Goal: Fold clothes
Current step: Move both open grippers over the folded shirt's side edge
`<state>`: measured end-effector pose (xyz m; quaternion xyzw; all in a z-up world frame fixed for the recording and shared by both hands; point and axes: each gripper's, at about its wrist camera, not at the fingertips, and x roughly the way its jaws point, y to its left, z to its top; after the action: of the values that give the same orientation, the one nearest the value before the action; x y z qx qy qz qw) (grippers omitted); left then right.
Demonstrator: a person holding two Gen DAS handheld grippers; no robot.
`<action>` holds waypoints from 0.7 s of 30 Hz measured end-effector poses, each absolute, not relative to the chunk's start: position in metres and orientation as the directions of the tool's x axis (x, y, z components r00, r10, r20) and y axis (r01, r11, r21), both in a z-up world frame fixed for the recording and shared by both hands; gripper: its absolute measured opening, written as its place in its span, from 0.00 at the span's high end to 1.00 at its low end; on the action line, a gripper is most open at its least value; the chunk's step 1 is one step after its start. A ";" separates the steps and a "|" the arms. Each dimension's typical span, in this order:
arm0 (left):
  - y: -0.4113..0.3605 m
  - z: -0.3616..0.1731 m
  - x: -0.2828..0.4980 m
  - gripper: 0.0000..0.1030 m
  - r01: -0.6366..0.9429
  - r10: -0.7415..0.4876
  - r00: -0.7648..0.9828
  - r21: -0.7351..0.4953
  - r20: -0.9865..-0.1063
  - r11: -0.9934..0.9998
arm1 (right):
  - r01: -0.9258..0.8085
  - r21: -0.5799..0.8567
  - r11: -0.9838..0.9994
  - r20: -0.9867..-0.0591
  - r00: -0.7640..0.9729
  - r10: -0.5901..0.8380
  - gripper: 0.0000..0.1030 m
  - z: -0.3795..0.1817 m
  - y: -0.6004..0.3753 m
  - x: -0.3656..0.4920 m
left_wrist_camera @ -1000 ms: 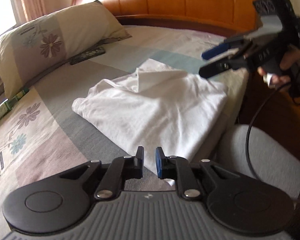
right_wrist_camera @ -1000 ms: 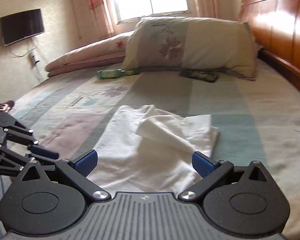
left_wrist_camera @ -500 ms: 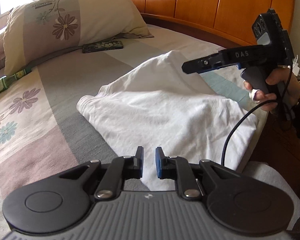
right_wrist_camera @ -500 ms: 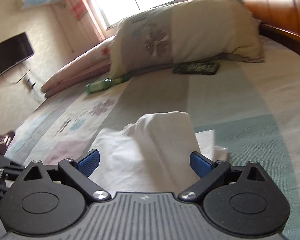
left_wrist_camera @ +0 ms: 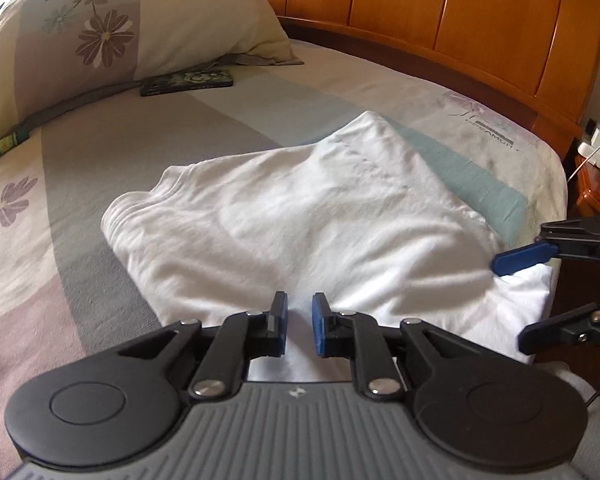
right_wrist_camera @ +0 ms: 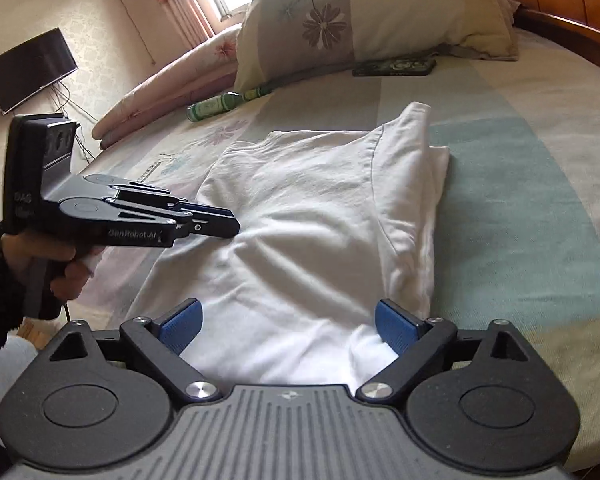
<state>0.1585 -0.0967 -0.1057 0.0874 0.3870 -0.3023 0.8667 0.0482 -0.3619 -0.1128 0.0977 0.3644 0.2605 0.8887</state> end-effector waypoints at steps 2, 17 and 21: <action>-0.086 -0.102 0.158 0.86 0.571 -0.457 0.514 -0.108 -0.726 0.813 | -0.401 0.341 0.851 -0.601 0.603 0.525 0.07 -0.106 -0.363 0.037; -0.078 -0.091 0.219 0.88 0.423 -0.301 0.652 0.004 -0.696 0.906 | -0.359 0.260 0.896 -0.594 0.673 0.442 0.12 -0.099 -0.346 0.096; -0.086 -0.072 0.210 0.86 0.486 -0.386 0.644 -0.037 -0.660 0.873 | -0.394 0.237 0.888 -0.535 0.711 0.457 0.08 -0.078 -0.342 0.101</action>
<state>0.2099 -0.0861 -0.0717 0.0720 0.3461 -0.2410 0.9039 0.1012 -0.3424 -0.0778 0.0527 0.3026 0.2304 0.9234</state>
